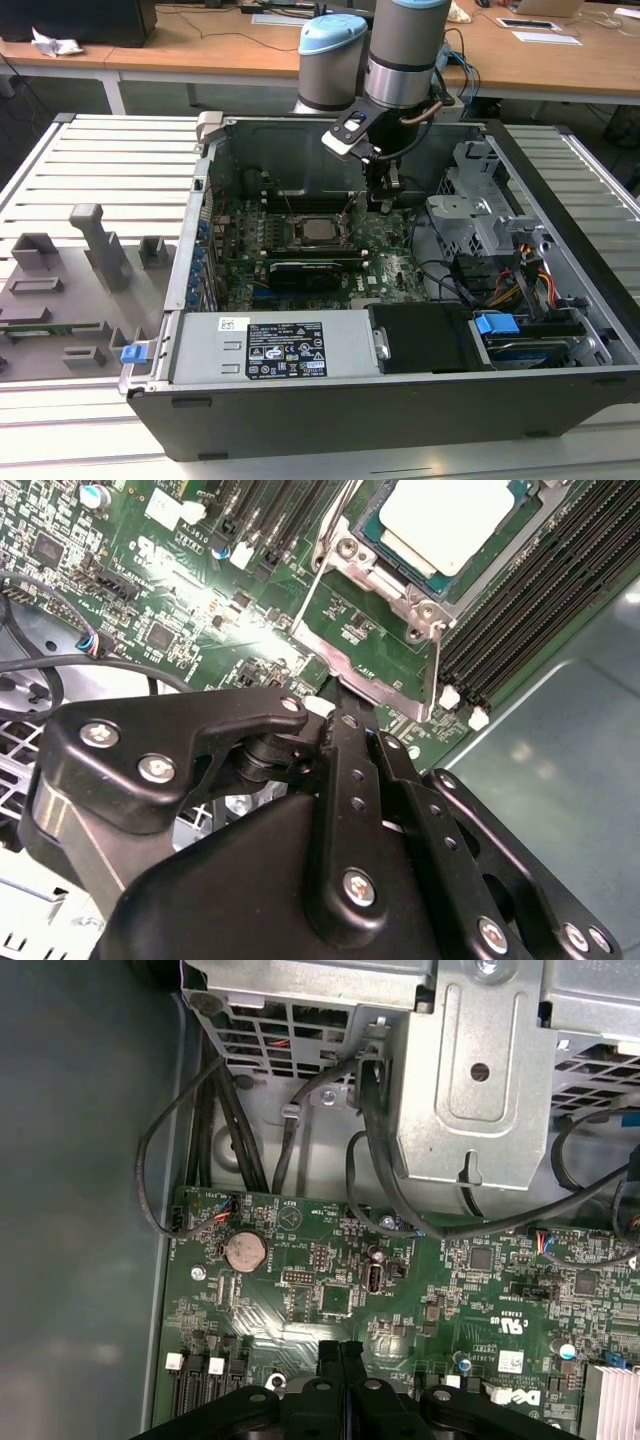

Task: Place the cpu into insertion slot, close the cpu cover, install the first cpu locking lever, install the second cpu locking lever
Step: 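Close the cpu cover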

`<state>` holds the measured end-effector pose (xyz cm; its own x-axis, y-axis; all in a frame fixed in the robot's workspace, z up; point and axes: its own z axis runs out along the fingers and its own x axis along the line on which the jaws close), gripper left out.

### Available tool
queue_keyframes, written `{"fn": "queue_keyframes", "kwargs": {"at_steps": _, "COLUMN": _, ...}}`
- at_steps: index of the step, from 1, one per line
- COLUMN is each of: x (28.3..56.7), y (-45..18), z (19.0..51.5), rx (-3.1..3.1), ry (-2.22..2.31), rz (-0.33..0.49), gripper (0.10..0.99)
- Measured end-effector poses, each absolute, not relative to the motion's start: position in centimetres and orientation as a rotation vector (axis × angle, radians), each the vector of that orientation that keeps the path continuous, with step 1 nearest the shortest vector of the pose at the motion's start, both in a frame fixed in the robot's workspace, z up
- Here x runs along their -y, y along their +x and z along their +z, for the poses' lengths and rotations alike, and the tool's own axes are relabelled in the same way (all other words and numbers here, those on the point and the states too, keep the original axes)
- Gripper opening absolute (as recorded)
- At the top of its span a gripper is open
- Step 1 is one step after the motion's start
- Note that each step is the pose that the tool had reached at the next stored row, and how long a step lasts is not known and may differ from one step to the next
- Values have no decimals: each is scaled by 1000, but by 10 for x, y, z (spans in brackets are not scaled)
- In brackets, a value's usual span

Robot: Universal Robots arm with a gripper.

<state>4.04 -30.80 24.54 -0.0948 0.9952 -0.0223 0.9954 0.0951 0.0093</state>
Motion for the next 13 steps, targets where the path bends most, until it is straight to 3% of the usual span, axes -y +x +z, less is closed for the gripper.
{"fn": "queue_keyframes", "kwargs": {"at_steps": 13, "x": 308, "y": 35, "z": 245, "rx": -2308, "ry": 2098, "rz": -13, "gripper": 106}}
